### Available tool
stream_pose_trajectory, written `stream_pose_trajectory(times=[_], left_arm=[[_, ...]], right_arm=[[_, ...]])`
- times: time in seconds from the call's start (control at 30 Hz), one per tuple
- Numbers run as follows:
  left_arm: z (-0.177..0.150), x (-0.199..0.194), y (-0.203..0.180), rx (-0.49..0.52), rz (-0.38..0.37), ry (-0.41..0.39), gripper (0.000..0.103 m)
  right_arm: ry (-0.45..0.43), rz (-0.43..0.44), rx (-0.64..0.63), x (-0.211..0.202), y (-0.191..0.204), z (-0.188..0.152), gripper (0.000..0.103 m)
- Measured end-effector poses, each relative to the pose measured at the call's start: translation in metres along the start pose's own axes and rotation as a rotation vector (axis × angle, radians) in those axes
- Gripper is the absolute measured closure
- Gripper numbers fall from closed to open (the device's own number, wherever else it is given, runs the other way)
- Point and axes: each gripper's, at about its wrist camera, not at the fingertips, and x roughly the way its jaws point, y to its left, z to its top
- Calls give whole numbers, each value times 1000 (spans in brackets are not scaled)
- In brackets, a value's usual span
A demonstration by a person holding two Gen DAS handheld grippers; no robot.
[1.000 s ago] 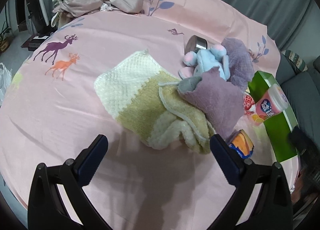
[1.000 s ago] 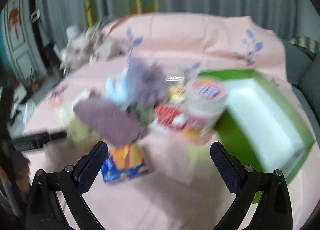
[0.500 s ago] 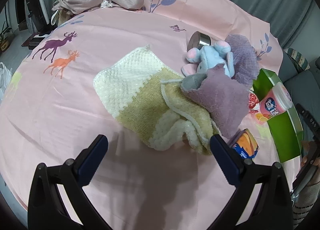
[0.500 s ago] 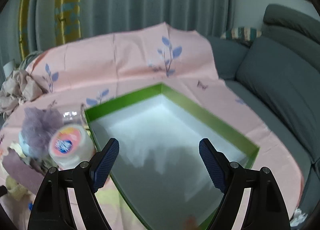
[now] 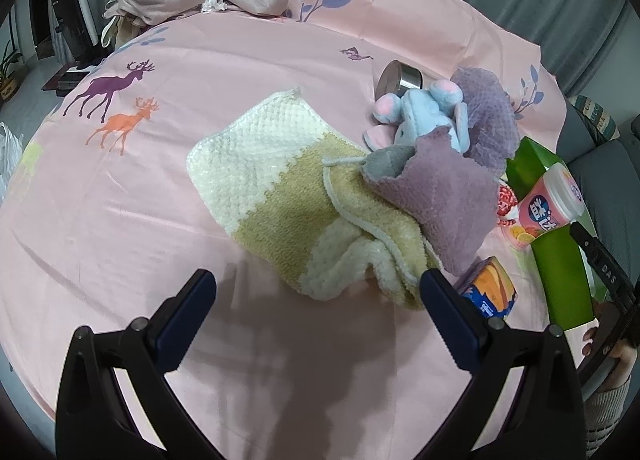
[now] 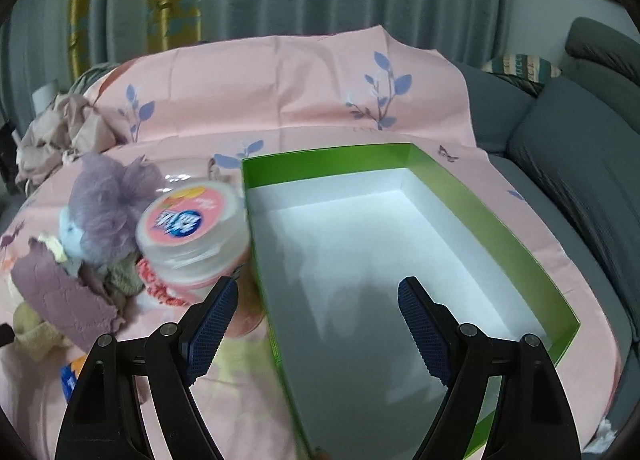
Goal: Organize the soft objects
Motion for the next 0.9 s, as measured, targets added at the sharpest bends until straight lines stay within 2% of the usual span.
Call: stream_pose_trajectory(times=[0.17, 0.27, 0.37, 0.43, 0.47, 0.5, 0.53, 0.67, 0.73, 0.8, 0.9], left_arm=[[2, -2, 3, -7, 6, -5, 2], [2, -3, 5, -14, 11, -10, 2], [3, -4, 7, -18, -9, -5, 2], [2, -6, 3, -15, -44, -1, 5], [1, -8, 0, -4, -73, 2, 7], [0, -9, -5, 10, -97, 7, 8], [-2, -10, -9, 22, -115, 11, 9], [-14, -12, -37, 74, -227, 56, 12], [-21, -7, -49, 80, -250, 89, 16], [-26, 2, -58, 78, -274, 142, 20], [-33, 19, -62, 8, -295, 196, 29]], right_arm=[[14, 87, 4, -9, 8, 0, 19], [12, 103, -9, -17, 17, 2, 19], [-24, 48, -41, -36, 27, 10, 19], [-31, 73, -22, -52, 34, 20, 19], [-28, 118, -10, -59, 36, 26, 19], [-12, 196, 3, -67, 42, 34, 19], [13, 237, 2, -70, 47, 40, 19], [180, 386, -27, -60, 74, 56, 19], [231, 439, 8, -48, 80, 54, 19], [294, 483, 40, -33, 85, 46, 19], [336, 460, 62, -13, 94, 33, 19]])
